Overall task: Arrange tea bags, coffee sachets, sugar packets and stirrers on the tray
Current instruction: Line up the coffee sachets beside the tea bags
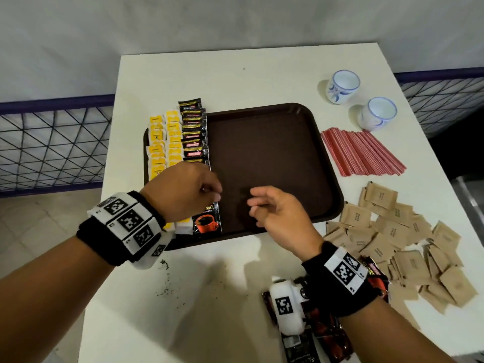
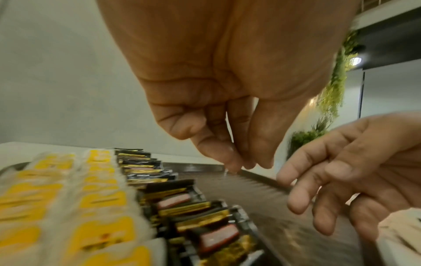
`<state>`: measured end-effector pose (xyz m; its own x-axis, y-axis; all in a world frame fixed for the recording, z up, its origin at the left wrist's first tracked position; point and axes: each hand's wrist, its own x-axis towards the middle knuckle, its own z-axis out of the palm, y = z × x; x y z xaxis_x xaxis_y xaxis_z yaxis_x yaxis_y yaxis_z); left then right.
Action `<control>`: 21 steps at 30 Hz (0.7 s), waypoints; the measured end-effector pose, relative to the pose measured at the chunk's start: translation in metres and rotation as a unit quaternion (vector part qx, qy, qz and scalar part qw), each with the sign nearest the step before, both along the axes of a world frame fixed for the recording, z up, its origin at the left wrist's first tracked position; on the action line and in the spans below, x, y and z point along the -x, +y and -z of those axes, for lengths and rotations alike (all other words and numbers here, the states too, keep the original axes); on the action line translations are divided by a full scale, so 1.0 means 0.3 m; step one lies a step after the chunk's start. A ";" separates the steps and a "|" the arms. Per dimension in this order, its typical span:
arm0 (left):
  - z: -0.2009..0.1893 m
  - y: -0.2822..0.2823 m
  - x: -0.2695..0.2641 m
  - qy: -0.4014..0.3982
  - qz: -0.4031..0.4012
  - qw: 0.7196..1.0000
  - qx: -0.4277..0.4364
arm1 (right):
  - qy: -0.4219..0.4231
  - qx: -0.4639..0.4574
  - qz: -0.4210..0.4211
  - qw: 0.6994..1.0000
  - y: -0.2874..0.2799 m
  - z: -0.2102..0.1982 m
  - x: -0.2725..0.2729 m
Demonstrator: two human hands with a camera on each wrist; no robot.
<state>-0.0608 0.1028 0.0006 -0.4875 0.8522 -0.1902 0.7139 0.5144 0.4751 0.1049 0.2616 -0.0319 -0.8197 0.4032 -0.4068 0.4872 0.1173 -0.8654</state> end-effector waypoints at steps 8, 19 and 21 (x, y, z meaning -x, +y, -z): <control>0.040 0.027 -0.316 -0.056 0.046 0.997 0.024 | -0.114 -0.139 -0.096 0.979 0.174 -0.094 -0.415; 0.107 0.123 -0.631 -0.063 0.113 0.979 0.159 | -0.118 -0.217 -0.253 0.935 0.125 -0.006 -0.464; 0.121 0.132 -0.657 -0.041 0.119 0.979 0.161 | -0.117 -0.252 -0.280 0.919 0.120 0.006 -0.462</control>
<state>0.1361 0.1423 -0.0358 -0.2546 0.8285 -0.4988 0.7973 0.4718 0.3765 0.2433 0.2976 -0.0337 -0.8704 0.1294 -0.4749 0.3929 0.7640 -0.5118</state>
